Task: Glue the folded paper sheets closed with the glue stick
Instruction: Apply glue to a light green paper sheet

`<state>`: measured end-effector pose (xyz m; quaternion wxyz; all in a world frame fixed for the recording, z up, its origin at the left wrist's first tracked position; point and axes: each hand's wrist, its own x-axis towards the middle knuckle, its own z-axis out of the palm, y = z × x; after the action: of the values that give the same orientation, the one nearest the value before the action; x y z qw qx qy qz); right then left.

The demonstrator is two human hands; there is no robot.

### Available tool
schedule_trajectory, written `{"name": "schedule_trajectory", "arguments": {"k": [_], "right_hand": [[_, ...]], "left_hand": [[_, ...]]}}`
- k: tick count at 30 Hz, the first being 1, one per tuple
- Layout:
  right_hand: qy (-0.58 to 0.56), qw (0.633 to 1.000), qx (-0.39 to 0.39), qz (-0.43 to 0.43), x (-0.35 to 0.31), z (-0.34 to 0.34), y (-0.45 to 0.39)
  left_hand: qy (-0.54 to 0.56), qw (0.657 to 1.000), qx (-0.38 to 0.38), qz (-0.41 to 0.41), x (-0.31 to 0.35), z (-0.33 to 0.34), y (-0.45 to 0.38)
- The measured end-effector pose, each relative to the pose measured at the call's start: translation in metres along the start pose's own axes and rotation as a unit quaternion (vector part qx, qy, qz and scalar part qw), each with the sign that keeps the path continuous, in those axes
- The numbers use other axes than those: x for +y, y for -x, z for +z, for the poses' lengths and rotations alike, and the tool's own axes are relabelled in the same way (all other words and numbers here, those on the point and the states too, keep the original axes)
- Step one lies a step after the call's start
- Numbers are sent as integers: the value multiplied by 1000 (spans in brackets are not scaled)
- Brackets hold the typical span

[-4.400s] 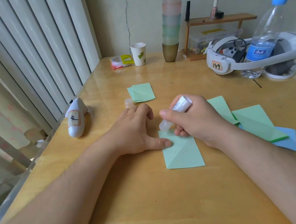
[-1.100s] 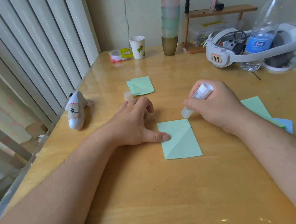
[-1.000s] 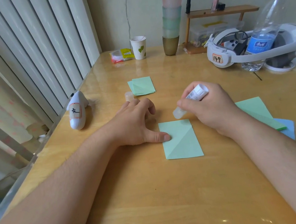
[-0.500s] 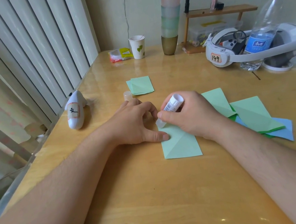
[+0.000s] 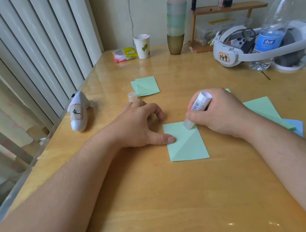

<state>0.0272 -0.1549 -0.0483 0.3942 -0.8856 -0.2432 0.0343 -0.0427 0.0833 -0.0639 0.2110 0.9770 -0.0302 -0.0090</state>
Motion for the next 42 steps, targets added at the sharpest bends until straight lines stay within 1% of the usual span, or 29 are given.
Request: {"name": "schedule_trajectory", "arguments": {"k": [10, 11, 13, 16, 18, 21, 24, 28, 32, 36, 42], "right_hand": [[25, 1000, 12, 6, 0, -1, -1], [9, 1000, 17, 7, 0, -1, -2], [-58, 998, 38, 7, 2, -2, -3], [-148, 987, 69, -2, 2, -1, -5], [-196, 979, 59, -8, -1, 3, -6], [-231, 973, 3, -26, -4, 10, -5], [-211, 975, -52, -45, -9, 15, -1], [-214, 973, -73, -50, -11, 17, -1], [-205, 976, -51, -60, -16, 22, -3], [-163, 986, -11, -36, -15, 29, -6], [-120, 993, 1, -17, -17, 33, -6]], "left_hand": [[-4, 1000, -1, -2, 1, -1, 0], [-5, 1000, -3, -1, 1, -1, 0], [-6, 1000, -4, 0, 0, -1, 0], [-8, 1000, -5, 1, 0, -1, 0], [-10, 1000, -6, 0, -1, -1, 0], [-12, 1000, -8, -1, 0, -1, 0], [-13, 1000, -6, 0, 0, -1, 0], [-11, 1000, -5, -2, -1, -1, -1], [-10, 1000, -2, -3, 0, 0, -1], [-10, 1000, -4, 0, 1, -1, -1], [-16, 1000, -2, 0, 1, -1, -1]]}}
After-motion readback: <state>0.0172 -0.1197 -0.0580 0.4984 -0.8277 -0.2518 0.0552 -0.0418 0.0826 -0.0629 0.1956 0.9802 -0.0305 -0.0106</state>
